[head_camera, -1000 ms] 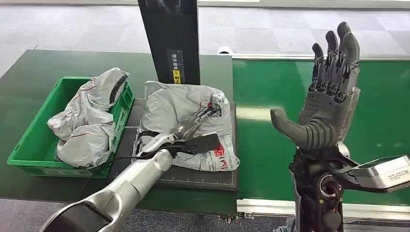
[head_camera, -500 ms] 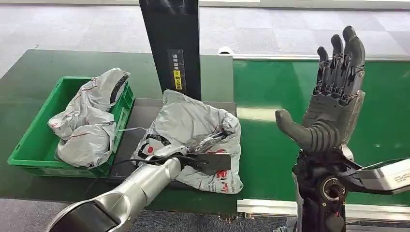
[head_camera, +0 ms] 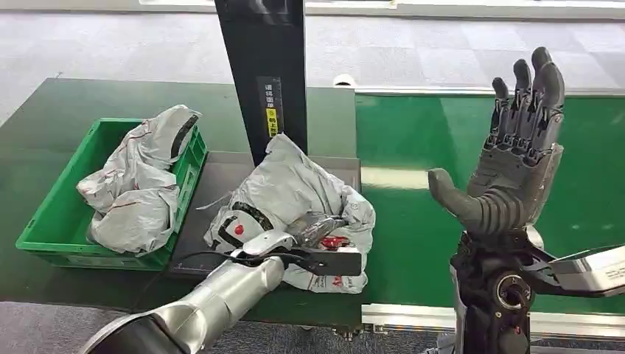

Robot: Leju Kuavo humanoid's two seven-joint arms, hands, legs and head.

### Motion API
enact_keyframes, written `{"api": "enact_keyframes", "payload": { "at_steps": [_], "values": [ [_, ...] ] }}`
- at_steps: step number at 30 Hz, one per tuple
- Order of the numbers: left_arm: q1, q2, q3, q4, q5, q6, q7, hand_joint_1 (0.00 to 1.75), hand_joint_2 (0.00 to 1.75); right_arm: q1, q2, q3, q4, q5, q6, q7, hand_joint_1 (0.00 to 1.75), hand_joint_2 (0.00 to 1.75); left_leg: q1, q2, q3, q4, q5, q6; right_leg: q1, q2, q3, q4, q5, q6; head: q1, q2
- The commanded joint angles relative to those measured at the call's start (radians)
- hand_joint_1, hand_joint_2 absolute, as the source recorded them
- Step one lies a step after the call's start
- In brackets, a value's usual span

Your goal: Moved the parcel from conveyor to table for the left to box.

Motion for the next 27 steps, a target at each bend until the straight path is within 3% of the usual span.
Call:
{"api": "enact_keyframes", "payload": {
  "at_steps": [1, 24, 27],
  "values": [
    [0.021, 0.027, 0.134, -0.012, 0.121, 0.171, -0.114, 1.75, 1.75, 0.003, -0.005, -0.035, 0.01, -0.001, -0.003, 0.005, 0.0, 1.75, 0.001, 0.001, -0.002, -0.001, 0.001, -0.001, 0.001, 0.001, -0.002, -0.001, 0.001, -0.001, 0.0, 0.0],
    [0.001, 0.03, 0.145, -0.036, 0.149, 0.165, -0.122, 1.75, 1.75, 0.001, -0.008, -0.033, 0.012, -0.002, -0.006, 0.006, 0.0, 1.75, 0.001, 0.001, -0.007, 0.0, 0.001, -0.001, 0.001, 0.001, -0.007, 0.0, 0.001, -0.001, 0.0, 0.0],
    [-0.011, 0.037, 0.199, -0.127, 0.242, 0.214, -0.21, 1.75, 1.75, -0.008, -0.012, -0.031, 0.022, -0.003, -0.015, 0.008, 0.0, 1.75, 0.001, 0.001, -0.007, 0.0, 0.001, -0.001, 0.001, 0.001, -0.007, 0.0, 0.001, 0.0, 0.0, 0.0]
  ]
}}
